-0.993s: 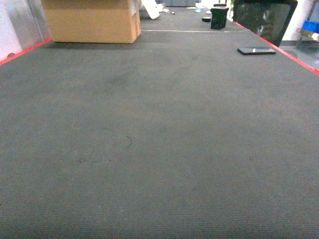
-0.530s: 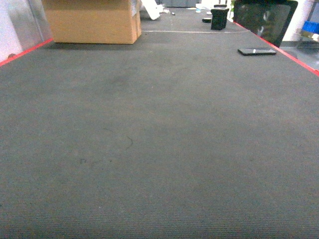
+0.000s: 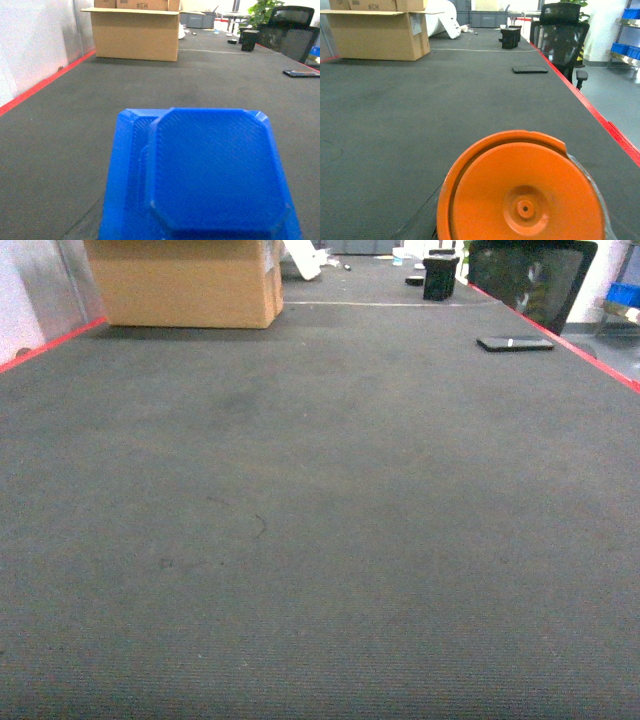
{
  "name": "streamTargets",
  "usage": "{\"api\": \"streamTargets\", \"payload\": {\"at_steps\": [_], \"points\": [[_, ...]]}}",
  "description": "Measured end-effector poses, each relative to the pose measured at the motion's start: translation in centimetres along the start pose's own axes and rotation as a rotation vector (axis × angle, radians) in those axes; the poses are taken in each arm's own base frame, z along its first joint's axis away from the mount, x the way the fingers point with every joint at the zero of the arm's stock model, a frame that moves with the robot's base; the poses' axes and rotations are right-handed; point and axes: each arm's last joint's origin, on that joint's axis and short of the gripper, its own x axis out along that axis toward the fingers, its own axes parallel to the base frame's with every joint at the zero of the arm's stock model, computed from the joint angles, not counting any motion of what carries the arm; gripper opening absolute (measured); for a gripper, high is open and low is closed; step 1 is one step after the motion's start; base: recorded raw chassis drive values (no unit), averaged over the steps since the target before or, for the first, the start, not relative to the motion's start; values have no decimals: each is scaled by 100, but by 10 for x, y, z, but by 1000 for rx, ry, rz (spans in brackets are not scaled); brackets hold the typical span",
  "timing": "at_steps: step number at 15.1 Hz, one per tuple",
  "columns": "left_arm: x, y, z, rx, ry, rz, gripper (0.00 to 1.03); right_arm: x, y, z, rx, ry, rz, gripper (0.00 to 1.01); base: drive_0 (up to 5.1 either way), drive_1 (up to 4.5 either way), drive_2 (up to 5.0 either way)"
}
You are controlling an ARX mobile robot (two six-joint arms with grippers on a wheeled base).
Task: Sort blue parts and orange caps into right shelf containers
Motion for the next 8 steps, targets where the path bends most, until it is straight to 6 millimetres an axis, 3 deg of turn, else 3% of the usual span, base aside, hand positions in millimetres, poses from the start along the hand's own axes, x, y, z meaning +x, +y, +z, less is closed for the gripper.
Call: {"api": "streamTargets", "payload": {"at_steps": [8], "points": [[0, 0, 0, 0, 0, -1, 42, 0, 0, 0, 0, 0, 0, 44, 0, 0, 0]]}}
